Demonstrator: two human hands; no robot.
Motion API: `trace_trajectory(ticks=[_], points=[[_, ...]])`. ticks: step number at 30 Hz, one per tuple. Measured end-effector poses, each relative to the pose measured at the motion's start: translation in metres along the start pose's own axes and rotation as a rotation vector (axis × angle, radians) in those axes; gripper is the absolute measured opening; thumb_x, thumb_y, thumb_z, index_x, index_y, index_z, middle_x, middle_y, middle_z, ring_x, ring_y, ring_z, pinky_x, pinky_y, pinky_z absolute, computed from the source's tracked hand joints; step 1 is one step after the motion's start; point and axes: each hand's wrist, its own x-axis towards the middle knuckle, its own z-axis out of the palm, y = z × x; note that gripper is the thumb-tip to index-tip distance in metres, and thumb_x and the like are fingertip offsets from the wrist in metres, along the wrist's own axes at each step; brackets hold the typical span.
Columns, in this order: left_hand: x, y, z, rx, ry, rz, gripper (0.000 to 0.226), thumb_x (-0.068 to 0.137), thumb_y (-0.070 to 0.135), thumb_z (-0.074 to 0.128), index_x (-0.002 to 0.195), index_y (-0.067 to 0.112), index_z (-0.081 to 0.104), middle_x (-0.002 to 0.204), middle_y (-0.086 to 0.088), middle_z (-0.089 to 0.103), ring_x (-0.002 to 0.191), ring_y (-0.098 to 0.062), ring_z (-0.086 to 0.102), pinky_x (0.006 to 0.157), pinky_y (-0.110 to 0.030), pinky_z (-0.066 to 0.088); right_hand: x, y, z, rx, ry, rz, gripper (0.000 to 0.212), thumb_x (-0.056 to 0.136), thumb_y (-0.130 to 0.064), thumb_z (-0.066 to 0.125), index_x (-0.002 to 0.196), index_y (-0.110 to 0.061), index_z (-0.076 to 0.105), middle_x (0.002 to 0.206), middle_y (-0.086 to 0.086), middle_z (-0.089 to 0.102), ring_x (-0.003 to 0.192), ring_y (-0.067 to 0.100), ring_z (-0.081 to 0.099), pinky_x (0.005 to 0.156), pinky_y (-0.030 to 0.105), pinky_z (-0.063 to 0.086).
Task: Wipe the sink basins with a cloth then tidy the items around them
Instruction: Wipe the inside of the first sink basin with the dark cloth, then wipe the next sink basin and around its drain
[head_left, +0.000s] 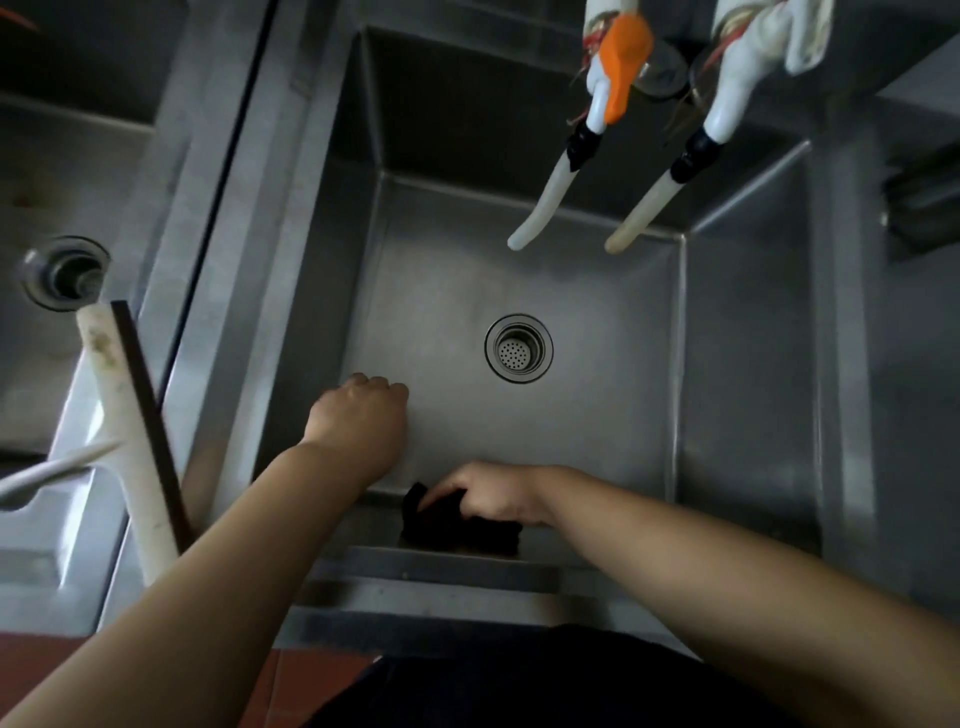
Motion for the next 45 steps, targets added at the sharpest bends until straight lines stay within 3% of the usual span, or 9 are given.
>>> trace_trajectory(ticks=[1,5,7,10,13,19,28,40,45], points=[[-0.005,0.0,-0.005,0.004,0.008,0.003,0.027,0.096,0.018,0.038,0.119,0.014,0.05,0.122,-0.007,0.054,0.117,-0.026,0.047,0.09,-0.038,0.042,-0.007,-0.005,0.002,0.023,0.002,-0.008,0.061,0.08,0.017,0.035,0.123,-0.017,0.062,0.115,0.017,0.065,0.084,0.025,0.064,0.076,0.033,0.054],[-0.027,0.001,-0.023,0.015,0.026,0.01,0.026,0.096,0.017,0.037,0.118,0.012,0.05,0.121,-0.008,0.054,0.116,-0.027,0.047,0.09,-0.037,0.041,-0.03,-0.023,0.008,0.021,0.019,-0.002,0.061,0.079,0.019,0.03,0.121,-0.012,0.061,0.084,0.001,0.062,0.05,-0.002,0.057,0.045,0.011,0.042],[-0.037,0.0,-0.028,0.024,0.04,0.007,0.026,0.097,0.018,0.037,0.118,0.012,0.05,0.122,-0.008,0.054,0.116,-0.027,0.047,0.09,-0.037,0.041,-0.039,-0.035,0.009,0.005,0.017,0.0,0.061,0.08,0.018,0.028,0.122,-0.012,0.06,0.083,-0.003,0.06,0.059,-0.001,0.058,0.048,0.011,0.044],[-0.053,-0.003,-0.033,0.03,0.053,-0.019,0.026,0.097,0.02,0.037,0.118,0.012,0.05,0.123,-0.008,0.054,0.117,-0.027,0.046,0.09,-0.037,0.041,-0.048,-0.049,0.012,-0.013,0.004,-0.011,0.061,0.082,0.016,0.028,0.123,-0.015,0.059,0.094,0.002,0.06,0.083,0.014,0.057,0.068,0.02,0.047],[-0.07,-0.005,-0.039,0.012,0.076,-0.067,0.028,0.098,0.02,0.037,0.12,0.013,0.05,0.124,-0.008,0.054,0.118,-0.027,0.046,0.09,-0.036,0.04,-0.056,-0.059,0.013,0.046,-0.038,-0.009,0.053,0.087,0.013,0.032,0.12,-0.018,0.061,0.095,0.003,0.061,0.087,0.017,0.058,0.077,0.029,0.048],[-0.112,-0.008,-0.047,-0.034,0.159,-0.189,0.025,0.096,0.018,0.039,0.116,0.013,0.053,0.12,-0.008,0.056,0.117,-0.028,0.048,0.09,-0.038,0.041,-0.082,-0.063,0.014,0.391,-0.108,-0.092,0.045,0.087,0.017,0.035,0.096,-0.019,0.062,0.085,0.008,0.062,0.067,0.018,0.062,0.054,0.028,0.054],[-0.184,-0.027,-0.047,-0.132,0.291,-0.344,0.03,0.096,0.023,0.044,0.125,0.021,0.052,0.124,-0.001,0.056,0.119,-0.022,0.048,0.093,-0.036,0.044,-0.118,-0.098,0.015,0.65,-0.095,-0.252,0.031,0.092,0.005,0.044,0.112,-0.011,0.06,0.089,0.015,0.066,0.074,0.027,0.066,0.059,0.039,0.057],[-0.259,-0.166,-0.047,-0.174,0.393,-0.446,0.027,0.097,0.025,0.04,0.119,0.022,0.054,0.113,0.001,0.059,0.108,-0.021,0.052,0.083,-0.034,0.048,-0.106,-0.235,0.077,0.718,0.181,-0.428,0.046,0.09,0.014,0.032,0.102,-0.019,0.061,0.096,0.017,0.062,0.084,0.029,0.06,0.077,0.042,0.05],[-0.289,-0.258,-0.034,-0.169,0.376,-0.415,0.029,0.098,0.029,0.039,0.122,0.02,0.052,0.12,0.0,0.058,0.114,-0.022,0.051,0.09,-0.035,0.046,-0.069,-0.299,0.121,0.802,0.311,-0.452,0.045,0.091,0.012,0.033,0.113,-0.016,0.059,0.095,0.015,0.063,0.083,0.028,0.061,0.07,0.039,0.053]])
